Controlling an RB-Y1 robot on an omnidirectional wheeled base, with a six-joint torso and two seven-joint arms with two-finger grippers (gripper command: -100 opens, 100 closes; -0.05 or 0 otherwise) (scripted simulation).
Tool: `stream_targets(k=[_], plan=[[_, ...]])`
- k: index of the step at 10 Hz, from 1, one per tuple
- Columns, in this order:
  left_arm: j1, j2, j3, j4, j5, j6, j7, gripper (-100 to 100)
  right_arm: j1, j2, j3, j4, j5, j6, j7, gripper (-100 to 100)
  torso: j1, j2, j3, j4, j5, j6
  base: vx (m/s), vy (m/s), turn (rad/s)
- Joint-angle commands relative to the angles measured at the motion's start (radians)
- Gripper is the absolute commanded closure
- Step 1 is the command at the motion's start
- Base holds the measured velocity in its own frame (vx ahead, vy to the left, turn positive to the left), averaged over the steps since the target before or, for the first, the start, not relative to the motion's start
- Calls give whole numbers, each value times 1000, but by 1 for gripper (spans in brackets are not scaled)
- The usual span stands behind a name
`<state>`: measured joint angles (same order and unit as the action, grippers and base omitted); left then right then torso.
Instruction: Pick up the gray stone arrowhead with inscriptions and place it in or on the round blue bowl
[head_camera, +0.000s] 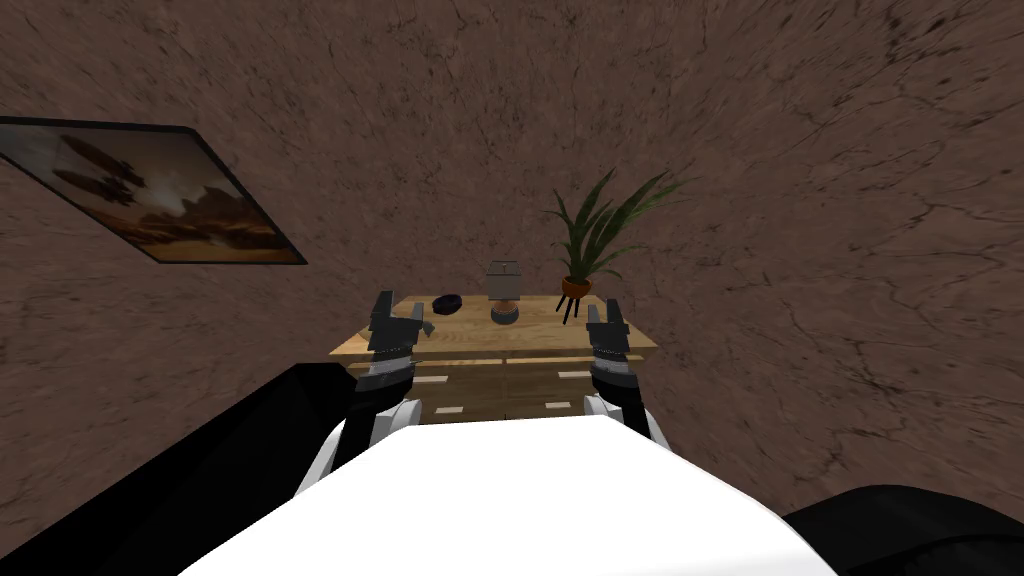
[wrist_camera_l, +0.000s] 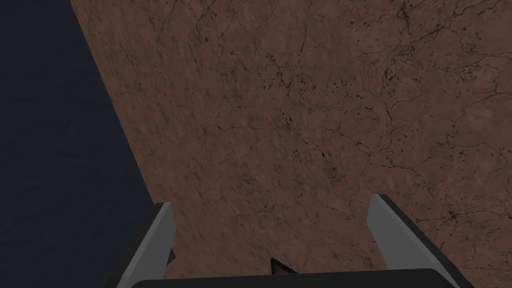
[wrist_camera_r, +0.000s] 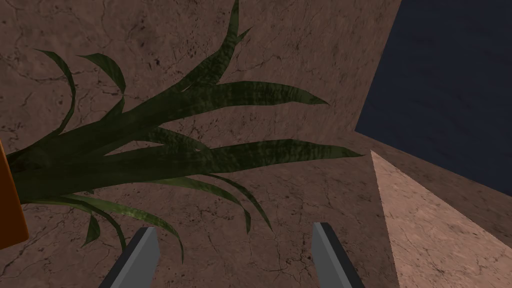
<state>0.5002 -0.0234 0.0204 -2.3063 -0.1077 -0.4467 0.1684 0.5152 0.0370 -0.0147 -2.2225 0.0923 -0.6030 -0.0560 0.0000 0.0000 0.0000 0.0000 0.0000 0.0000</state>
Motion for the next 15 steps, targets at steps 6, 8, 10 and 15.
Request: stream_targets(k=[6,8,10,15], plan=[[39,146,27,54,-15,54,-26,-100,0,0,0,0,0,0,0,0,0,2,1,0,0,0,-17,-3,-87],[61,192,41,82,-24,85,-41,-100,0,0,0,0,0,0,0,0,0,2,1,0,0,0,-34,-12,-163],[86,239,58,114,-34,120,-58,-100,0,0,0,0,0,0,0,0,-1,2,1,1,0,0,-37,-16,-152],[158,358,108,201,-65,218,-105,-100,0,0,0,0,0,0,0,0,0,3,2,1,0,0,-42,-18,-195]])
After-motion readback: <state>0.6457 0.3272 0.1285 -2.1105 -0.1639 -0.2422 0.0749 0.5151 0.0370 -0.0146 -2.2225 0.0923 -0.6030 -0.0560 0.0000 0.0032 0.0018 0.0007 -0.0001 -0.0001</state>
